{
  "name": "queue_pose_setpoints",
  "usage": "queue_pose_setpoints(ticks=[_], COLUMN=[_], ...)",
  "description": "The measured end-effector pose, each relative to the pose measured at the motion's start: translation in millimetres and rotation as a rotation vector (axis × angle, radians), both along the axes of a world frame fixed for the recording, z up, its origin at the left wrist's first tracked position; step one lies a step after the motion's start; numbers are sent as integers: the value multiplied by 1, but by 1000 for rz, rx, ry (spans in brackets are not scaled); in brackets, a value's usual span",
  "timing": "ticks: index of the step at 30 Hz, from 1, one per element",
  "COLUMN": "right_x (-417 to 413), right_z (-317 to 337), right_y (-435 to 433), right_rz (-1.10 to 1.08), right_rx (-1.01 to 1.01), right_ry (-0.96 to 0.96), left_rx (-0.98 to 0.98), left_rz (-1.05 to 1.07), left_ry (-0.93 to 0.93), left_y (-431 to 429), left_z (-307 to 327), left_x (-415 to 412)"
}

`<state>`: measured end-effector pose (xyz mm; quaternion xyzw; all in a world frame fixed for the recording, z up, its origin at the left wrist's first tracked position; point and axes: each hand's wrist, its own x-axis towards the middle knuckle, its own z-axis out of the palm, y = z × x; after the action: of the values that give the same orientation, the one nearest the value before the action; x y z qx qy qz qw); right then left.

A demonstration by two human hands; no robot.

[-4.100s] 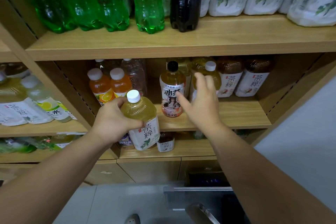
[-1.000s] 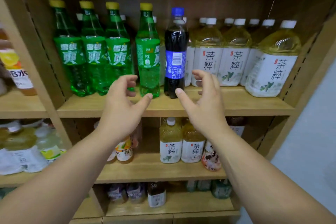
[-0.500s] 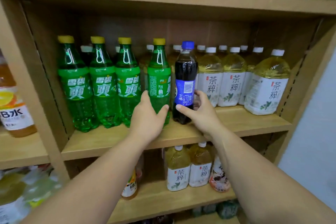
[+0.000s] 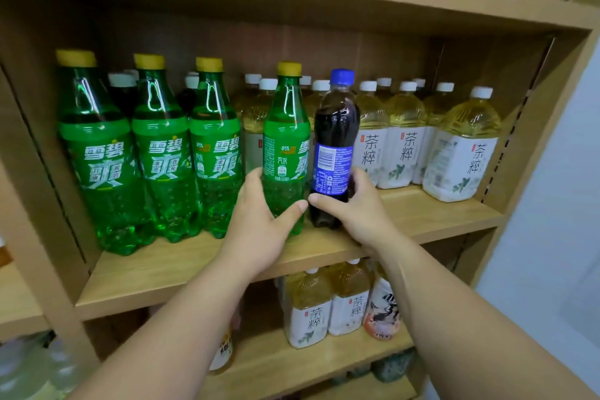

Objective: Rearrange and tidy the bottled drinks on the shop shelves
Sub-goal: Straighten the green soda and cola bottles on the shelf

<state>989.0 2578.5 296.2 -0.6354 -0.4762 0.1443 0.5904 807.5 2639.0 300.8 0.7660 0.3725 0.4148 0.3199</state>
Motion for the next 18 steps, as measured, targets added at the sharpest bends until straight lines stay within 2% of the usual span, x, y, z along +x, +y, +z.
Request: queue_pose_setpoints(ticks=[3, 7, 12, 15, 18], right_x=[7, 13, 8, 11, 15], right_z=[1, -3, -4, 2, 0], right_y=[-5, -6, -5, -8, -9], right_rz=[131, 147, 152, 284, 332], right_rx=[22, 51, 71, 64, 87], right_ry=[127, 108, 124, 270, 203], left_rx=[43, 85, 50, 62, 88], left_rz=[48, 56, 22, 100, 222], left_ry=[35, 92, 55, 41, 43], left_y=[-3, -6, -13, -15, -19], left_z=[-1, -2, -1, 2, 5], left_x=[3, 3, 4, 8, 15])
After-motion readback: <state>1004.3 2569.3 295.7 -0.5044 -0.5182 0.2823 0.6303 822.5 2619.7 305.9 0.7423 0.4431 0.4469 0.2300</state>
